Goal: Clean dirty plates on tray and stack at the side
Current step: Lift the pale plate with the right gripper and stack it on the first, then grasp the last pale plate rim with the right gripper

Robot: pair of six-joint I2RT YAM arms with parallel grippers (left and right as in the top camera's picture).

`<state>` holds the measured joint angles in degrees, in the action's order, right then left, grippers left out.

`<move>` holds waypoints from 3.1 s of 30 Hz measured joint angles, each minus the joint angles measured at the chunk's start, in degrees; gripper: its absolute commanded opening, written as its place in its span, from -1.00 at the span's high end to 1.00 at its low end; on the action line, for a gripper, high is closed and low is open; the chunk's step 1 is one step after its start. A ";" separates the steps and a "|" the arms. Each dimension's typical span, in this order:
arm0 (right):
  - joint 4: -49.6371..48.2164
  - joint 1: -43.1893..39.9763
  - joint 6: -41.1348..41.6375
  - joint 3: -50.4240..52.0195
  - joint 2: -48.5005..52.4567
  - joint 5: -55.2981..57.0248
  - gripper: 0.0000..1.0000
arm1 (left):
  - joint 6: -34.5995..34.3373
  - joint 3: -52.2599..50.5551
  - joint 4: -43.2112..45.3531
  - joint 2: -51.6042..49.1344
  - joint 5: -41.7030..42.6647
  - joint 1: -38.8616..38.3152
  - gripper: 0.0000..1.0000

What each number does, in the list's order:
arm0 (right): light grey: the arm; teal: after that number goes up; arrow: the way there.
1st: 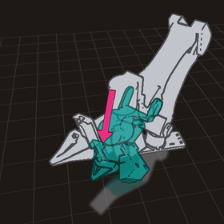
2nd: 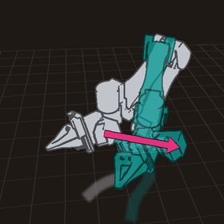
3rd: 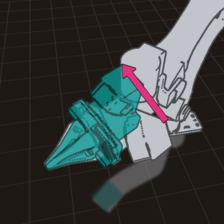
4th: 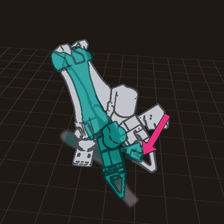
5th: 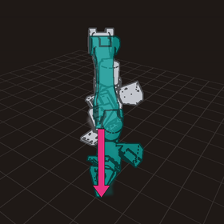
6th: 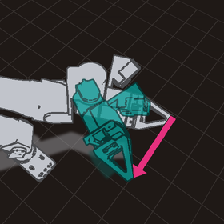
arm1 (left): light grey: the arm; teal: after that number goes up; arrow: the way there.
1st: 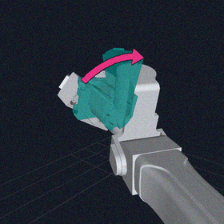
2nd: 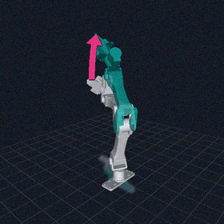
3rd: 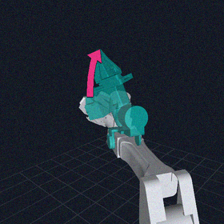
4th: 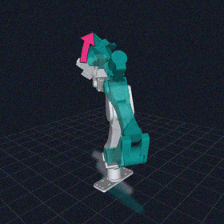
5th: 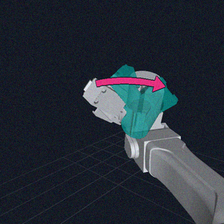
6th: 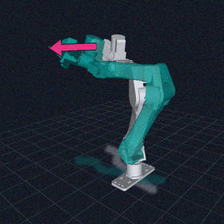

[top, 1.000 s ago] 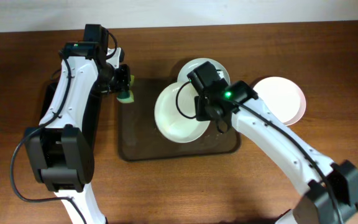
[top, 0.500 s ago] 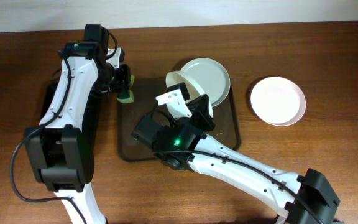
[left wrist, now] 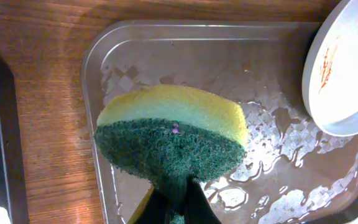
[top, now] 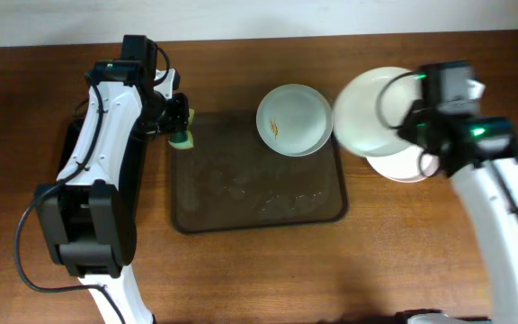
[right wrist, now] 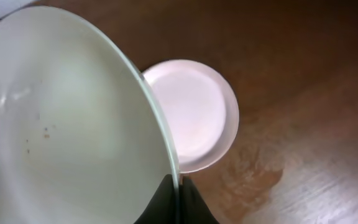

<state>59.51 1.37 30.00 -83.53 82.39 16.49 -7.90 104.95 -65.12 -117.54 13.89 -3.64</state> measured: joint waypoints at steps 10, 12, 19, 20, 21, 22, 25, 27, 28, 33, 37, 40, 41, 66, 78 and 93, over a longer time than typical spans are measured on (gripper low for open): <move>-2.75 -16.98 -0.76 0.00 24.00 -7.45 -0.49 | 0.00 0.00 0.02 0.00 -0.02 0.00 0.99; -2.95 -16.98 -0.76 0.00 25.05 -7.85 -0.63 | 0.00 0.00 0.02 0.00 -0.02 0.00 0.99; -5.18 -9.99 -6.99 -11.08 24.15 -21.84 -0.34 | 0.00 0.00 0.00 0.00 -0.02 0.00 0.99; -8.85 -4.04 -7.72 -11.85 24.13 -22.86 -0.26 | 0.00 0.00 0.00 0.00 -0.02 0.00 0.99; -10.34 -0.70 -7.37 -11.82 24.22 -22.64 -0.16 | 0.00 0.00 -0.02 0.00 -0.02 0.00 0.98; -11.37 2.29 -6.51 -11.89 24.79 -21.90 -0.11 | 0.00 0.00 0.02 0.00 -0.02 0.00 0.98; -11.50 8.63 -3.08 -11.93 30.51 -20.81 0.28 | 0.00 0.00 0.00 0.00 -0.04 0.00 0.99; -10.21 9.79 -0.59 -11.93 34.62 -20.13 0.36 | 0.00 0.00 0.00 0.00 -0.02 0.00 0.99; -9.64 10.10 0.13 -11.93 36.11 -19.58 0.38 | 0.00 0.00 0.00 0.00 -0.02 0.00 0.98; -8.96 10.47 1.68 -11.93 40.22 -18.43 0.80 | 0.00 0.00 0.00 0.00 -0.02 0.00 0.99; -5.11 11.56 1.66 -11.93 42.07 -18.25 0.92 | 0.00 0.00 0.00 0.00 -0.02 0.00 0.98; -0.50 14.01 1.68 -11.93 42.10 -18.25 0.92 | 0.00 0.00 0.02 0.00 -0.02 0.00 0.99; 0.87 15.08 1.66 -11.93 42.10 -18.27 0.92 | 0.00 0.00 0.02 0.00 -0.02 0.00 0.99; -11.50 12.17 -22.88 -19.45 47.89 -13.77 0.21 | 0.00 0.00 -0.04 0.00 -0.02 0.00 0.98; 11.69 20.92 -23.02 -18.86 47.91 -17.59 0.04 | 0.00 0.00 0.00 0.00 -0.02 0.00 0.98; 8.68 9.38 -30.75 -33.97 50.03 -17.86 -0.09 | 0.00 0.00 0.02 0.00 -0.02 0.00 0.98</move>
<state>68.18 10.74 -0.75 -117.49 132.42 -1.37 -7.90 104.95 -65.10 -117.54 13.87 -3.64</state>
